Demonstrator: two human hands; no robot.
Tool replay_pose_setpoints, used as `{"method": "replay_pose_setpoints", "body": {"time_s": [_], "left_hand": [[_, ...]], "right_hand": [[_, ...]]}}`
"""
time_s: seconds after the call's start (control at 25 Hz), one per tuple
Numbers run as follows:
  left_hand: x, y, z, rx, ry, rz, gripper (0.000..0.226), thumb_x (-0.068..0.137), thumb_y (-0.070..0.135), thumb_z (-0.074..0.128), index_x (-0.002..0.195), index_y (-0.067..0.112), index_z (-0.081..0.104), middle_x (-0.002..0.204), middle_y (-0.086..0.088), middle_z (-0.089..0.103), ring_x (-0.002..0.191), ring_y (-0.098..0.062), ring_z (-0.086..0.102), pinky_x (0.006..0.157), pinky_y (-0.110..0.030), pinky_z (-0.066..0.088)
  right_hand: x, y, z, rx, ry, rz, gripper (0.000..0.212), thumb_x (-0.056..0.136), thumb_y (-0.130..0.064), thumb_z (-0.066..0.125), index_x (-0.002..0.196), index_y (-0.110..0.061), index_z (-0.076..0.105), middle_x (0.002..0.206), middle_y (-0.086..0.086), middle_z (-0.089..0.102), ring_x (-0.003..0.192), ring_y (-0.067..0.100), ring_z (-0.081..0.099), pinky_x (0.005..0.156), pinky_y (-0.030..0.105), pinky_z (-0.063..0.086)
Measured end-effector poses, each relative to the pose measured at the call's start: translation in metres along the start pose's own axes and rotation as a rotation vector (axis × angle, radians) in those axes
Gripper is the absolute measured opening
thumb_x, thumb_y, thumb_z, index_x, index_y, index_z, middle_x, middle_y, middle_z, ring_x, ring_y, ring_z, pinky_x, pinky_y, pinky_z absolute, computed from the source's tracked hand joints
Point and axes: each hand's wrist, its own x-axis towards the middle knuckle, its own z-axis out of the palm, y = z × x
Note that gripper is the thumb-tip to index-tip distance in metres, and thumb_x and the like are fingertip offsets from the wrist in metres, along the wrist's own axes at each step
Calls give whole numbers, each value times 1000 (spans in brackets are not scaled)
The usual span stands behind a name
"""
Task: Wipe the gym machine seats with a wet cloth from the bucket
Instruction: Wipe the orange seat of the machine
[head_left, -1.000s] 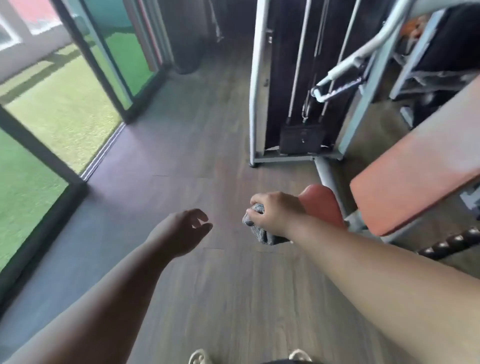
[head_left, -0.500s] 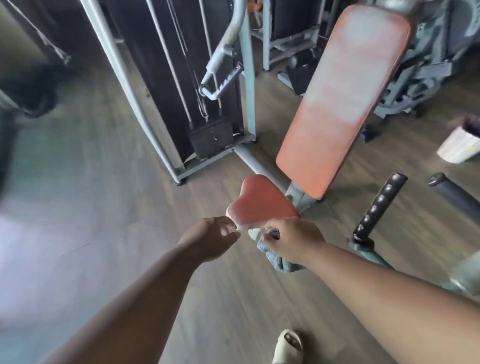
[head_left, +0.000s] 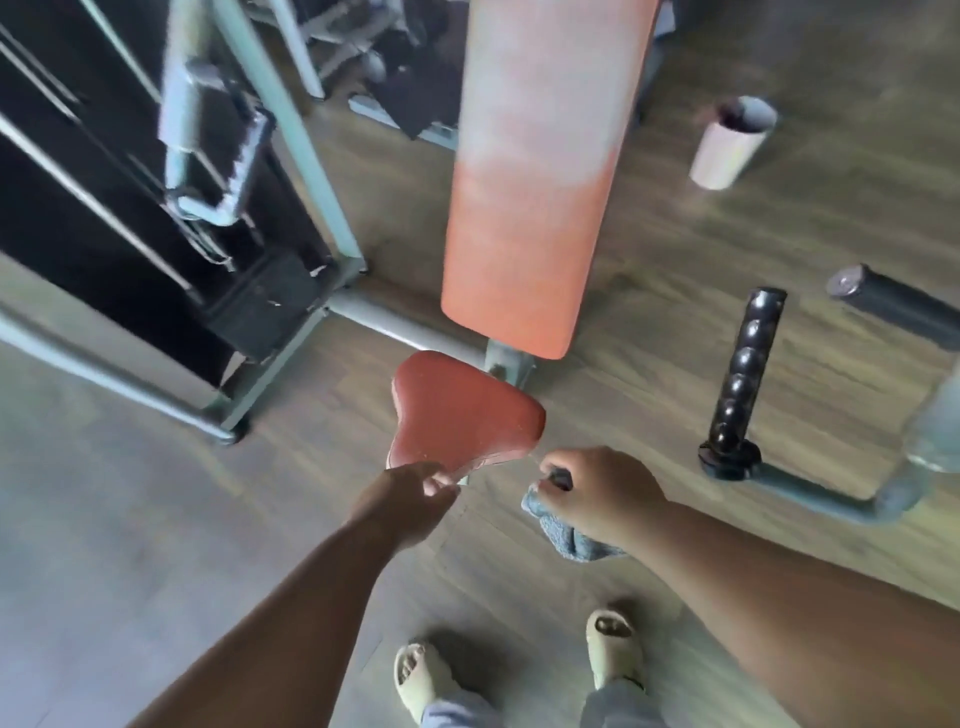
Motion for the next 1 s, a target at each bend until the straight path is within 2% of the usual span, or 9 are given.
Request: {"method": "replay_pose_setpoints", "body": {"time_s": [0.24,0.36,0.48,0.56,0.64,0.76,0.84,0.92,1.0], "left_hand": [[88,-55,-5,37,-36,-28,27,92,46,57,117,36,63,119,5,69,96,-18,65,80,-30,52],[137,-89,27,79,25,-85,37,91,47,56,126,34,56,128,0,62,107,-24,61,91,-38,51],[188,-117,73,185,106,-101,55,91,48,52,142,31,38,141,-6,46,123,-29,50,99,-46,42],[218,-131,108,184,169,-119,64,91,51,48,148,30,28,147,-7,38,130,-32,42,104,-50,36],[234,-141,137,172,287,-118,66,90,59,44,148,32,30,147,-9,36,133,-33,36,106,-52,35],[239,-155,160,138,499,-51,60,89,66,38,139,35,44,138,-6,43,126,-32,41,102,-51,39],[239,-160,165,128,550,-20,61,85,69,36,136,38,48,136,-1,43,125,-29,41,100,-50,41],[241,-163,167,150,580,-14,64,81,73,32,135,42,47,134,4,43,125,-25,41,99,-48,42],[243,-162,167,160,603,0,62,81,74,33,133,44,47,132,8,42,125,-22,39,98,-46,42]], "right_hand": [[36,-1,61,187,3,301,22,84,-48,58,87,-28,67,75,-9,67,71,14,63,67,29,50],[86,17,102,373,39,392,27,90,-43,57,85,-19,69,74,-1,69,71,19,65,64,29,45],[155,45,139,510,222,463,30,95,-43,56,81,-19,67,71,-5,67,75,21,63,65,31,41],[202,71,168,463,375,463,30,97,-45,53,89,-19,67,83,-3,69,87,25,63,70,30,41],[241,95,204,395,455,378,28,99,-44,50,105,-21,66,104,1,71,100,28,62,77,33,45],[277,119,258,138,407,-54,41,98,-39,49,132,-19,58,133,4,60,120,33,54,96,45,46],[294,134,277,20,417,-239,48,95,-43,46,137,-24,57,143,-1,53,131,34,48,105,51,41],[310,140,281,44,443,-265,46,95,-43,44,136,-30,58,146,-8,51,135,27,45,110,47,38],[326,140,273,35,420,-215,41,99,-44,44,138,-38,55,145,-17,50,132,18,48,105,41,42]]}}
